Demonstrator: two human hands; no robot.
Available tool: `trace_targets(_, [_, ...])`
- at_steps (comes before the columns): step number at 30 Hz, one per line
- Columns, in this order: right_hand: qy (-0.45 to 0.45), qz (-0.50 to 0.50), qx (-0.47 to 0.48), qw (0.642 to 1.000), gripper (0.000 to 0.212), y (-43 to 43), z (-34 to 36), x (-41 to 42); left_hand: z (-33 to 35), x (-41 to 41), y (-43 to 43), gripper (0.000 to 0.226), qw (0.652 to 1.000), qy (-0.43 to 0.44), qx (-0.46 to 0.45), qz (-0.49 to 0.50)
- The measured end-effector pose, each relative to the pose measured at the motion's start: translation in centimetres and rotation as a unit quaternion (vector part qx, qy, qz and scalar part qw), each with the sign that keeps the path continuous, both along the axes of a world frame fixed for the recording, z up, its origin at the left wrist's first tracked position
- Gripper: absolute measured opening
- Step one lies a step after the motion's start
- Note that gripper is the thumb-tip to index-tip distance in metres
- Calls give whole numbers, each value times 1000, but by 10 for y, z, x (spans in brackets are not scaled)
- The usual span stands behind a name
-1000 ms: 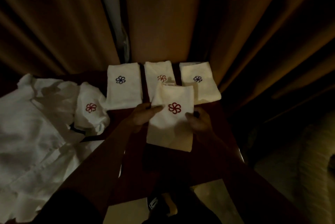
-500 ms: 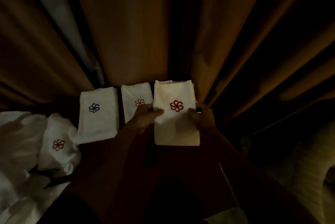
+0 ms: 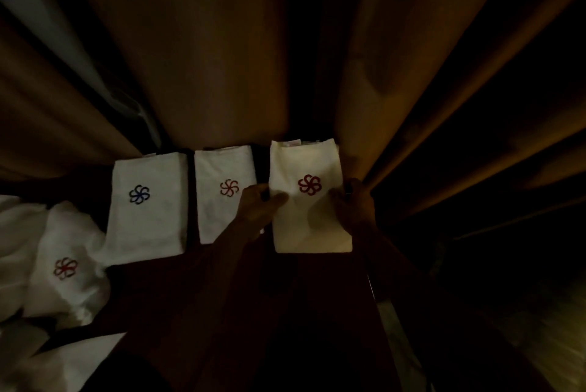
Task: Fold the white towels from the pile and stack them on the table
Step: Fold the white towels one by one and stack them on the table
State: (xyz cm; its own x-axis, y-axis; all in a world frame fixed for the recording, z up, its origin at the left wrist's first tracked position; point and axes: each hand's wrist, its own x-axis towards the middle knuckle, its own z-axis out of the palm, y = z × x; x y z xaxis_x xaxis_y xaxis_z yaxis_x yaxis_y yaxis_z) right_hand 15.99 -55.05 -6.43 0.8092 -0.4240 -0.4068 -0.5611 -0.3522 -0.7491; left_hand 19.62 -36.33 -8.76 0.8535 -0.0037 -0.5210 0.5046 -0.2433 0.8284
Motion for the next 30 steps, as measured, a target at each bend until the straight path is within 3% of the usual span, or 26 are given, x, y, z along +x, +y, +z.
trace_targets(10, [-31, -23, 15, 999, 46, -8, -14, 25, -10, 18, -6, 31, 998, 5, -48, 35])
trace_targets(12, [-34, -7, -8, 999, 44, -10, -17, 30, -14, 22, -9, 41, 999, 15, -22, 27])
trace_targets(15, [-16, 6, -30, 999, 41, -10, -25, 31, -20, 22, -14, 63, 996, -3, 87, -5])
trace_targets(19, [-38, 25, -86, 995, 48, -7, -32, 24, -15, 11, -15, 80, 966, -144, 205, -55])
trace_targets(22, [-113, 109, -207, 966, 60, -10, -32, 12, -12, 1, -10, 86, 908, -277, 290, -125])
trace_targets(24, [-100, 178, -252, 946, 65, -13, -33, 4, -18, -5, -8, 91, 872, -329, 315, -178])
trace_targets(27, [2, 234, -247, 940, 84, -17, -37, -5, -26, -13, -5, 104, 868, -271, 322, -263])
trace_targets(30, [56, 236, -234, 942, 85, -16, -41, -9, -33, -15, -4, 107, 869, -194, 332, -312])
